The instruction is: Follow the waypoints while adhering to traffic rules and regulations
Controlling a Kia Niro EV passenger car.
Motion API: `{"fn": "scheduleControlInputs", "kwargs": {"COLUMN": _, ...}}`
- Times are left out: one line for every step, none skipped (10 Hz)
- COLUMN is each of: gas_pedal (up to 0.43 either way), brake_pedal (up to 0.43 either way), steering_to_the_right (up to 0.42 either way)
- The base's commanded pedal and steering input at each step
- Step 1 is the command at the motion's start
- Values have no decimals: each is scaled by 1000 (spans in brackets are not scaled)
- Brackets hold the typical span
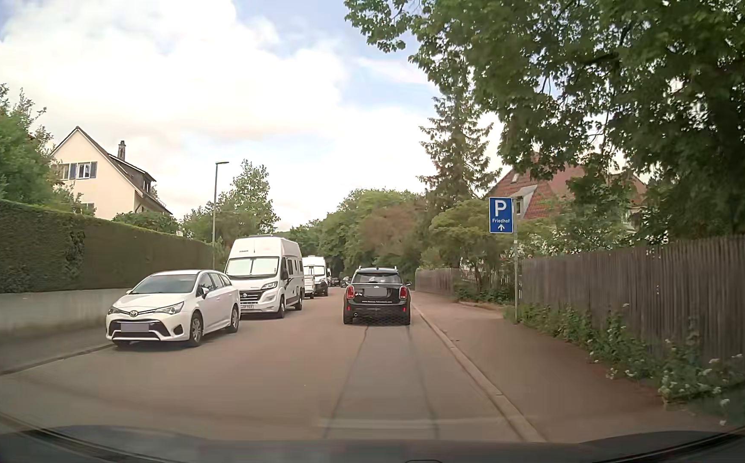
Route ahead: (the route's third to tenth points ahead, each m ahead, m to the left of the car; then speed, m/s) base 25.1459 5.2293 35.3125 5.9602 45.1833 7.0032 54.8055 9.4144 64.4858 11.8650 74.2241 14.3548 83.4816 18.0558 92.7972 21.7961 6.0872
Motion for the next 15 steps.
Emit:
{"fn": "scheduleControlInputs", "kwargs": {"gas_pedal": 20, "brake_pedal": 0, "steering_to_the_right": 1}}
{"fn": "scheduleControlInputs", "kwargs": {"gas_pedal": 20, "brake_pedal": 0, "steering_to_the_right": 0}}
{"fn": "scheduleControlInputs", "kwargs": {"gas_pedal": 20, "brake_pedal": 0, "steering_to_the_right": 0}}
{"fn": "scheduleControlInputs", "kwargs": {"gas_pedal": 28, "brake_pedal": 0, "steering_to_the_right": 0}}
{"fn": "scheduleControlInputs", "kwargs": {"gas_pedal": 28, "brake_pedal": 0, "steering_to_the_right": 0}}
{"fn": "scheduleControlInputs", "kwargs": {"gas_pedal": 39, "brake_pedal": 0, "steering_to_the_right": 0}}
{"fn": "scheduleControlInputs", "kwargs": {"gas_pedal": 39, "brake_pedal": 0, "steering_to_the_right": -1}}
{"fn": "scheduleControlInputs", "kwargs": {"gas_pedal": 47, "brake_pedal": 0, "steering_to_the_right": -3}}
{"fn": "scheduleControlInputs", "kwargs": {"gas_pedal": 47, "brake_pedal": 0, "steering_to_the_right": -4}}
{"fn": "scheduleControlInputs", "kwargs": {"gas_pedal": 59, "brake_pedal": 0, "steering_to_the_right": -4}}
{"fn": "scheduleControlInputs", "kwargs": {"gas_pedal": 59, "brake_pedal": 0, "steering_to_the_right": -4}}
{"fn": "scheduleControlInputs", "kwargs": {"gas_pedal": 59, "brake_pedal": 0, "steering_to_the_right": -4}}
{"fn": "scheduleControlInputs", "kwargs": {"gas_pedal": 59, "brake_pedal": 0, "steering_to_the_right": -4}}
{"fn": "scheduleControlInputs", "kwargs": {"gas_pedal": 59, "brake_pedal": 0, "steering_to_the_right": -2}}
{"fn": "scheduleControlInputs", "kwargs": {"gas_pedal": 59, "brake_pedal": 0, "steering_to_the_right": -3}}
